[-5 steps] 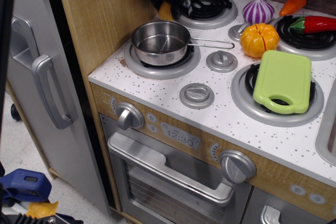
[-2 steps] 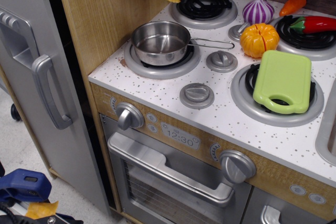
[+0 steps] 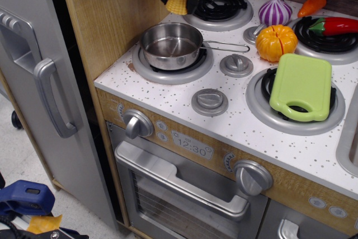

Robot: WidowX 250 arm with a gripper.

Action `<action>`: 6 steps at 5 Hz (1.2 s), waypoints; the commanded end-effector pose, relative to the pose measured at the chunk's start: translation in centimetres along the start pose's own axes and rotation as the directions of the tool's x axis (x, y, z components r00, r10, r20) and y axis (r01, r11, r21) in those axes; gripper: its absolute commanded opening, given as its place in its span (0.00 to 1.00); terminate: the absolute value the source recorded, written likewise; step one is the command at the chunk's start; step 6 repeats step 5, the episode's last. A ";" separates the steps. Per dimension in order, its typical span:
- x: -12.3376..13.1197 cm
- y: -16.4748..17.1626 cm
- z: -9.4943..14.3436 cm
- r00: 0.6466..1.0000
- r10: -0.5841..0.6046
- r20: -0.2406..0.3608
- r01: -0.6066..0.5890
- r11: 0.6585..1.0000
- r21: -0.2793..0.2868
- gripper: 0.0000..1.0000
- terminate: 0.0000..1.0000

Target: Put corn in pan which is on stove

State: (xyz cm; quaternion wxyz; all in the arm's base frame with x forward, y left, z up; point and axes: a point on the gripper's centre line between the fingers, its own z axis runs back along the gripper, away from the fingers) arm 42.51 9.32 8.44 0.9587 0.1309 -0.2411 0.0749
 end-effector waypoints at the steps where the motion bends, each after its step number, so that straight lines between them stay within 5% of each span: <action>1: 0.4 1.3 2.2 0.996 0.070 0.057 -0.070 0.998 -0.009 0.00 0.00; 2: -0.3 1.1 1.7 0.994 0.091 0.064 -0.089 0.996 -0.027 1.00 0.00; 4: -0.3 1.1 1.7 0.994 0.091 0.064 -0.089 0.996 -0.027 1.00 0.00; 5: -0.3 1.1 1.7 0.994 0.091 0.064 -0.089 0.996 -0.027 1.00 1.00; 6: -0.3 1.1 1.7 0.994 0.091 0.064 -0.089 0.996 -0.027 1.00 1.00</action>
